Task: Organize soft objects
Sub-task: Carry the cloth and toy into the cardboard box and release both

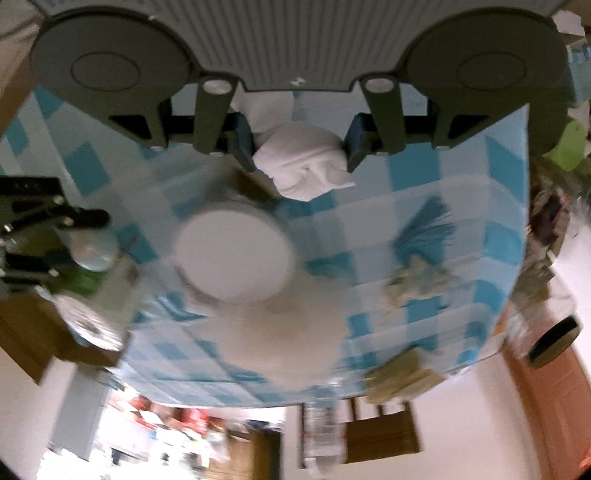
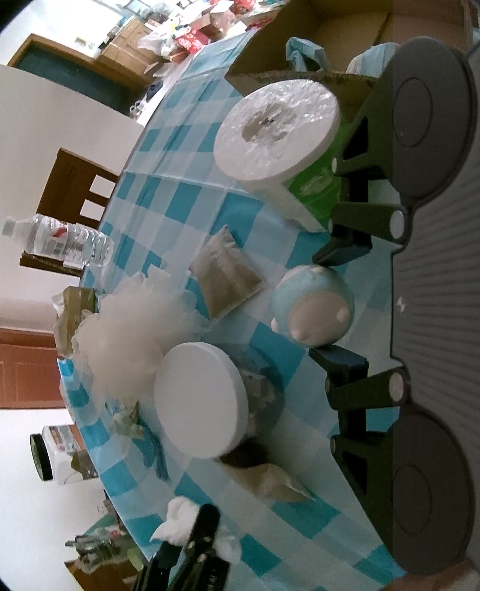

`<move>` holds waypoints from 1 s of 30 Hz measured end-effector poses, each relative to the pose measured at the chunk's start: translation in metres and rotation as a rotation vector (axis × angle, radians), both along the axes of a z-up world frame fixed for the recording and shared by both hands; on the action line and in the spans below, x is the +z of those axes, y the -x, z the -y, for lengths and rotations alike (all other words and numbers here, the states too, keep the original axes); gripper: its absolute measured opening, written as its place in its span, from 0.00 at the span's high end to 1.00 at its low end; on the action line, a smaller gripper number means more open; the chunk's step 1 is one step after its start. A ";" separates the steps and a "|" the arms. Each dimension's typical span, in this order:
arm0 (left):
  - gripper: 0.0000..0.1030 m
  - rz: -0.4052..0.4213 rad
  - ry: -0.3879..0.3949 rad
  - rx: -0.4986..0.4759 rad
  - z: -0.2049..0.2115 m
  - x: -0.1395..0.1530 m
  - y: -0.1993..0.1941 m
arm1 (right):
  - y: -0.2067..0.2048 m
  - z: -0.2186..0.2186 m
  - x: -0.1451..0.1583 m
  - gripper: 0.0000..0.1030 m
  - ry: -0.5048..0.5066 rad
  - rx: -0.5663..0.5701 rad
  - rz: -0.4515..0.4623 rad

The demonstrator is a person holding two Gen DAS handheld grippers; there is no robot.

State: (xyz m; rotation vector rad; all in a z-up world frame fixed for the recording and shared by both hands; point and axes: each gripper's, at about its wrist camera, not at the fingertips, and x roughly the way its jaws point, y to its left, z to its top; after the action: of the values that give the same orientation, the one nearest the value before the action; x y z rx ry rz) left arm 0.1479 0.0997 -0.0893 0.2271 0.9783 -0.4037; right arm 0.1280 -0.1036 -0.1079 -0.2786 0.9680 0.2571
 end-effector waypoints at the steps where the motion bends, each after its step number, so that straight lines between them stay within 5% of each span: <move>1: 0.53 -0.003 0.001 -0.022 0.008 0.002 0.004 | 0.003 0.003 0.002 0.50 -0.003 0.005 -0.002; 20: 0.53 0.074 0.072 -0.287 0.166 0.057 0.000 | 0.039 0.123 0.061 0.49 -0.016 -0.088 0.075; 30: 0.53 0.144 0.068 -0.378 0.264 0.068 -0.020 | 0.040 0.197 0.058 0.49 -0.001 -0.186 0.104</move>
State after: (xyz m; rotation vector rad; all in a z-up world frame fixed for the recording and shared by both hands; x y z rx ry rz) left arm 0.1679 -0.1642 -0.0212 0.3762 0.7773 -0.7550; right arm 0.0875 -0.3008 -0.0499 -0.1980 0.8843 0.0724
